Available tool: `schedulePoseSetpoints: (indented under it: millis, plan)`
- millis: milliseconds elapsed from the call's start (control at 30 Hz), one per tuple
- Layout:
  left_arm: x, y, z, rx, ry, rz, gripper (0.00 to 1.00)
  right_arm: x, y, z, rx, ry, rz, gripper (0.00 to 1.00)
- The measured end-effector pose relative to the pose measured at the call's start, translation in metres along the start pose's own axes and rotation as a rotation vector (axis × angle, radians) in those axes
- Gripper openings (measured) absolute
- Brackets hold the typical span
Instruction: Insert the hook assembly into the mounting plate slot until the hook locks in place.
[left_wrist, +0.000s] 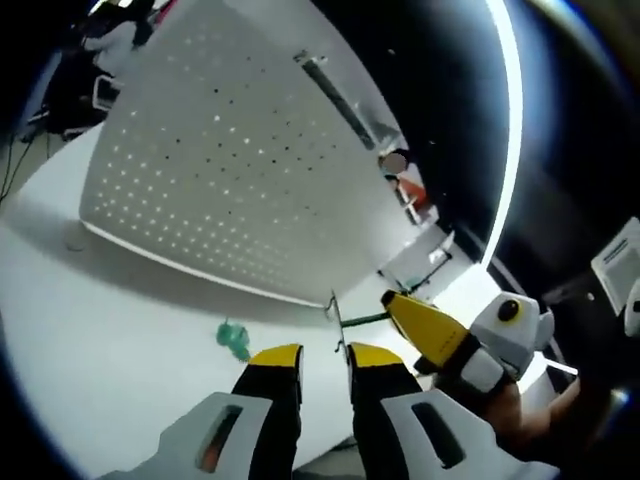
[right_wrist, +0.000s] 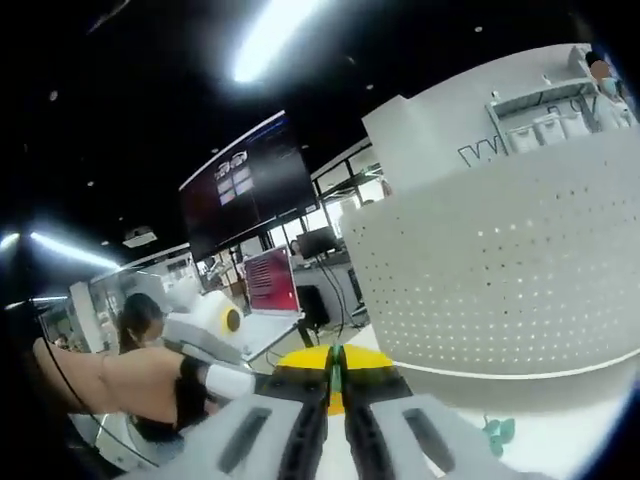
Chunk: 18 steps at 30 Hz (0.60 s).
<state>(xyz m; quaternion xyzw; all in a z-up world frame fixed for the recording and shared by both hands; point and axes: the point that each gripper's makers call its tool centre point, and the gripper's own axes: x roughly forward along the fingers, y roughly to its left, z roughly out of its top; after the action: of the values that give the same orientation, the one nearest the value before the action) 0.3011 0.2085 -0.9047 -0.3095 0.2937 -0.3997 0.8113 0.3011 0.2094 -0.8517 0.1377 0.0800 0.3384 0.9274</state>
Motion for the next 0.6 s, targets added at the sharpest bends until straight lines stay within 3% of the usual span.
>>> schedulePoseSetpoints:
  millis: [133,267,467,567,600]
  plan:
    - [0.0,-0.005,0.003,-0.015,-0.015,-0.031,0.16,-0.001,0.006,0.005,-0.002,-0.005,0.007,0.0]
    - [0.0,-0.015,0.006,-0.019,-0.022,-0.081,0.05,-0.003,0.009,0.007,-0.014,-0.014,0.008,0.0]
    - [-0.001,-0.015,0.007,0.019,-0.028,-0.063,0.03,-0.006,0.01,0.007,-0.014,-0.012,0.002,0.0]
    - [-0.002,-0.014,0.012,0.166,-0.053,-0.021,0.02,-0.007,0.01,0.006,-0.021,-0.004,0.005,0.0]
    - [-0.002,-0.017,0.011,0.157,-0.044,-0.023,0.01,-0.008,0.011,0.007,-0.023,-0.006,0.004,0.0]
